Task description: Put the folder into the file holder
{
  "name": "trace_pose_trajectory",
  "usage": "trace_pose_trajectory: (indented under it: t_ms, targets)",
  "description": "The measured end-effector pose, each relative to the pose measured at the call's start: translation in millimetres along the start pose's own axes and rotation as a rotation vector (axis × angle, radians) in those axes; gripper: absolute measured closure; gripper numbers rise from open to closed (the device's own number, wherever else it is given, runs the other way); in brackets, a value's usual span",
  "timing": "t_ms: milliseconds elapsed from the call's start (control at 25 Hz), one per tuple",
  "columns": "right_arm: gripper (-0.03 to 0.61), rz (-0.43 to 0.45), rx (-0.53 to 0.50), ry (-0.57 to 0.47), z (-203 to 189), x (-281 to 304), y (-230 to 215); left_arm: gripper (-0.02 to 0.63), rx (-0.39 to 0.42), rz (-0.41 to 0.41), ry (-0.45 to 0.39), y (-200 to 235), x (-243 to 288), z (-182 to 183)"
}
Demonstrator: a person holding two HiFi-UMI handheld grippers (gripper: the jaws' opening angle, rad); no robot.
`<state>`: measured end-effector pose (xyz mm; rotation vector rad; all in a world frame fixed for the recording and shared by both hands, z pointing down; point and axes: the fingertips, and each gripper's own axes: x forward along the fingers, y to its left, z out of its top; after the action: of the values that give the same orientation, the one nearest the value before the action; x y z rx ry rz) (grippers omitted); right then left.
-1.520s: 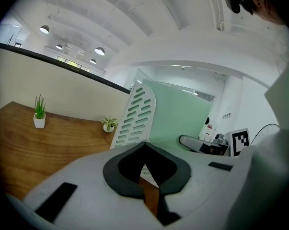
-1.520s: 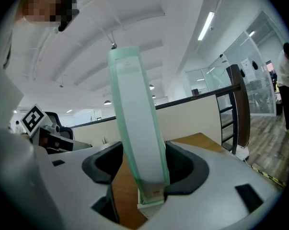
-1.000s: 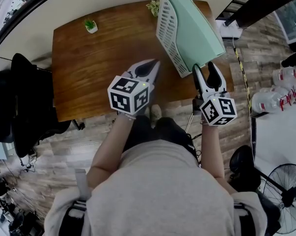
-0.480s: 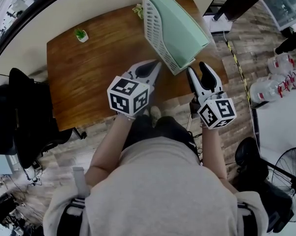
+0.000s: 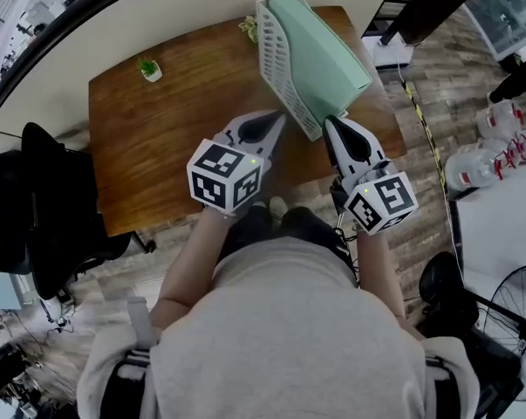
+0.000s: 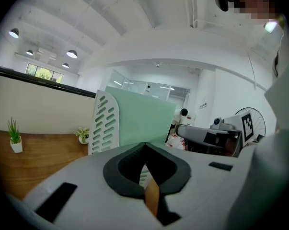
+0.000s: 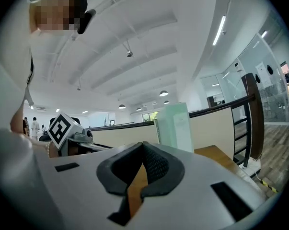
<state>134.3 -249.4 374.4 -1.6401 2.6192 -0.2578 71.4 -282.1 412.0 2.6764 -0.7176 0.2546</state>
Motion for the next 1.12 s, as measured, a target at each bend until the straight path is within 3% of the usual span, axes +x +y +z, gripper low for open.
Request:
trace_pose_trajectory:
  t_ms: [640, 1120]
  targets:
    - [0.569, 0.227, 0.007, 0.016, 4, 61, 42, 0.603, -0.035, 0.143, -0.052, 38, -28, 12]
    - [0.569, 0.268, 0.026, 0.030, -4, 80, 51, 0.603, -0.076, 0.168, -0.047, 48, -36, 0]
